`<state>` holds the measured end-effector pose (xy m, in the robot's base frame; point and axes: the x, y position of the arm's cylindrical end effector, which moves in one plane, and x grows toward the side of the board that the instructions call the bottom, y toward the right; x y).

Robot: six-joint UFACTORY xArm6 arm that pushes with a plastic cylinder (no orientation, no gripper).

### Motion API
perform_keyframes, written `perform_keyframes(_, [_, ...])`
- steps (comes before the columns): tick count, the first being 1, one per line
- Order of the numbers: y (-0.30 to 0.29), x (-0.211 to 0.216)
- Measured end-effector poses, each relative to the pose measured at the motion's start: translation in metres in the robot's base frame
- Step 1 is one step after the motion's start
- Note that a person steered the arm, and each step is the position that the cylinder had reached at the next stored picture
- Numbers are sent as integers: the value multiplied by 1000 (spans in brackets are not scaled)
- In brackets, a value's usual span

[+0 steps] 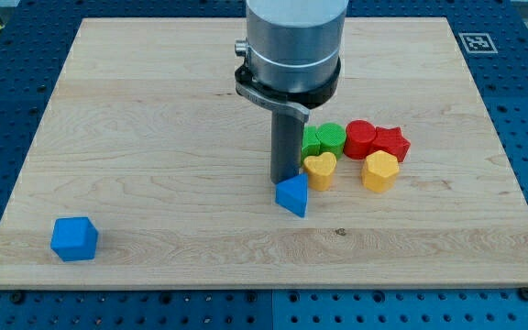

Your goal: Separate the green blocks from the yellow heart

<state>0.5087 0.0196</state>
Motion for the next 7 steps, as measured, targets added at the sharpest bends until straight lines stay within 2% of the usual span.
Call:
perform_keyframes(5, [34,49])
perform_keyframes(6, [34,49])
perform_keyframes(7, [21,23])
